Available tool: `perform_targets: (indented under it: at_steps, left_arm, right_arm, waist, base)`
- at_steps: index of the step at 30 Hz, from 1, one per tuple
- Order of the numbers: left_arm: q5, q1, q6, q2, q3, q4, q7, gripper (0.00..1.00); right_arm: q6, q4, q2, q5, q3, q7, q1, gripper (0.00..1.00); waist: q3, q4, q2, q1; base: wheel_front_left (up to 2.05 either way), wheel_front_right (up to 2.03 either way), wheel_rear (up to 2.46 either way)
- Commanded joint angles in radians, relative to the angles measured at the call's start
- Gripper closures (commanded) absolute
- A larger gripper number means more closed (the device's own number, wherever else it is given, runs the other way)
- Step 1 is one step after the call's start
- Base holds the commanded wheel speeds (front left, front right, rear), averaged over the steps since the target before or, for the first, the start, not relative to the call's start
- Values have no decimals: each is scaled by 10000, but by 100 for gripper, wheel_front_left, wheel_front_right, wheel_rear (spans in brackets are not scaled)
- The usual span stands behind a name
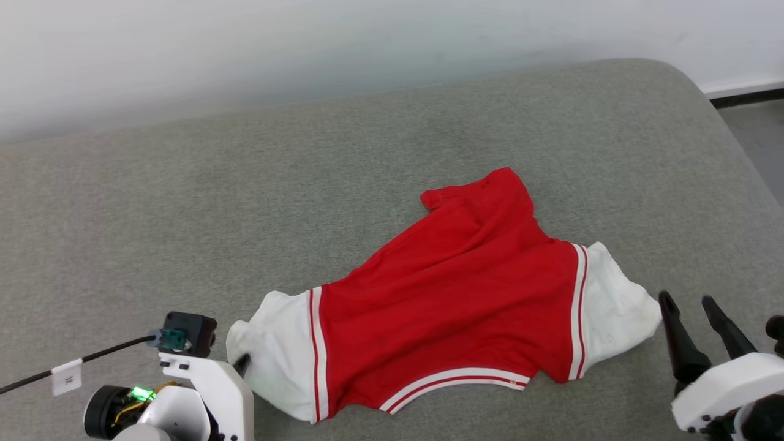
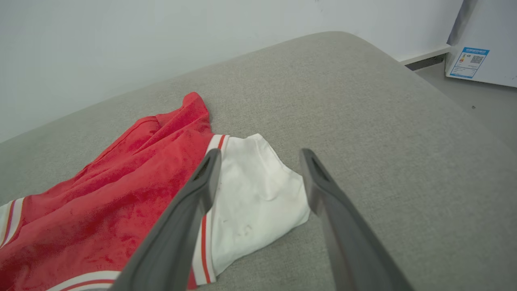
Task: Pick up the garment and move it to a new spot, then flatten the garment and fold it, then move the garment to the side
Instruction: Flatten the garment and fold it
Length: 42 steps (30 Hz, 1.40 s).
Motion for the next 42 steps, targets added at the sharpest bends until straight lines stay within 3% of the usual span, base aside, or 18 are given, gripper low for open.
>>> perform_targets:
  at_steps: [1,7,13,24,25,26,33,42]
  left_arm:
    - [100,-48,98,-6,79,-114,-172,100]
    - [581,-203,349,-114,105,-915,-854,100]
    - [996,-527,452,-222,-1,-1597,-1150,100]
    - [1241,-945,450,-440,-156,-1986,-1362,100]
    - [1230,-952,459,-462,-148,-1969,-1378,100]
    - [1217,-945,467,-468,-144,-1947,-1401,100]
    - [1161,-793,538,-422,-51,-1857,-1545,100]
    - [1296,-994,627,-169,375,-2041,-2097,100]
  right_arm:
    - [-4,142,-105,174,-116,199,-3,0]
    - [-4,1540,-799,759,-1040,2503,-408,0]
    - [-4,2495,-1365,1148,-1210,4544,-1207,0]
    - [-4,4109,-1553,1253,-796,5780,-2445,0]
    - [-4,4235,-1427,1381,-795,5865,-2497,60]
    - [-2,4342,-1306,1427,-768,6014,-2496,100]
    - [-2,4048,-1408,1311,-679,5849,-2504,100]
    - [-4,1869,-1915,848,-320,4825,-2832,100]
  waist:
    - [-49,119,0,0]
    - [38,561,0,0]
    - [385,988,0,0]
    - [969,1574,0,0]
    - [990,1588,0,0]
    - [1003,1593,0,0]
    - [822,1446,0,0]
    - [40,1115,0,0]
  base:
    - [0,0,0]
    - [0,0,0]
    - [0,0,0]
    - [0,0,0]
    - [0,0,0]
    - [0,0,0]
    - [0,0,0]
    - [0,0,0]
